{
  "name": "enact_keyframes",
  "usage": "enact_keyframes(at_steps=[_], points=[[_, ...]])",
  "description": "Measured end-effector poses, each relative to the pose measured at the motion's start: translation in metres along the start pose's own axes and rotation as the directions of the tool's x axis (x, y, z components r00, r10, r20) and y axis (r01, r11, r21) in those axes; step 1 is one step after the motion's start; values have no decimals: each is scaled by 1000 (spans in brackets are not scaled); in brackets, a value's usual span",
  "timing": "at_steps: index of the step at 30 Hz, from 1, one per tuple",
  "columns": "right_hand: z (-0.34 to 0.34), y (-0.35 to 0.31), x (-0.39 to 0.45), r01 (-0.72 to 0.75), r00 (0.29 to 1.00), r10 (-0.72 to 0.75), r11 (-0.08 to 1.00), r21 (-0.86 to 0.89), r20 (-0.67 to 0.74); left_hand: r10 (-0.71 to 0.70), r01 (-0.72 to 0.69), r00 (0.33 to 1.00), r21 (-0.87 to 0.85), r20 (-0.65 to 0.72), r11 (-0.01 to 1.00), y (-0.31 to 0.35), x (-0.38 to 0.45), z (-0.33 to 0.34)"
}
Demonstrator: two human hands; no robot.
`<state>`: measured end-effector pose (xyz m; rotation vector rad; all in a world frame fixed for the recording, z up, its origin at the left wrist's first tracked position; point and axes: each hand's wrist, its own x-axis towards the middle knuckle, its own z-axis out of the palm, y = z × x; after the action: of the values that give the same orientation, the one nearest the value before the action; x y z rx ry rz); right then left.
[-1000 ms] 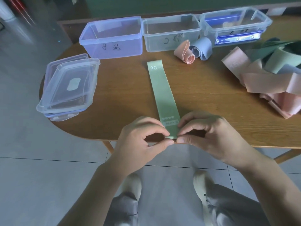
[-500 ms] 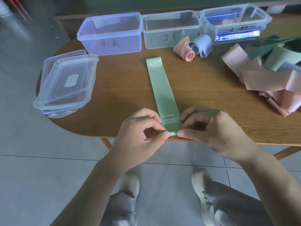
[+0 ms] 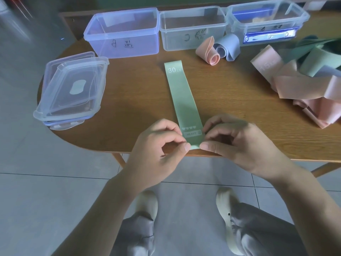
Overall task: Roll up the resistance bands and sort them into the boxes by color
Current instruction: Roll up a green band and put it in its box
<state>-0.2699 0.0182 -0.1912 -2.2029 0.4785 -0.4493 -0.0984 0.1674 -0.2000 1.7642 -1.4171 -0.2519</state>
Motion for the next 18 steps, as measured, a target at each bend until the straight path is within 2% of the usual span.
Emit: enact_keyframes(at_steps=[4,7,13,18], points=[[1,-3,0,55,998,-55,998,6,-17,12,-12,1000,15,1,1000,0,1,-1],[-2,-6,0,38,999,-38,999,-13,0,-2,2,1000,23,9,1000,1,2,-1],[-6,-13,-1,-132,990,136,988,-80,45,-115,115,993,23,1,993,5,4,-1],[-10,-19,5,-327,939,340,930,-168,53,-244,237,969,122,44,964,11,7,-4]])
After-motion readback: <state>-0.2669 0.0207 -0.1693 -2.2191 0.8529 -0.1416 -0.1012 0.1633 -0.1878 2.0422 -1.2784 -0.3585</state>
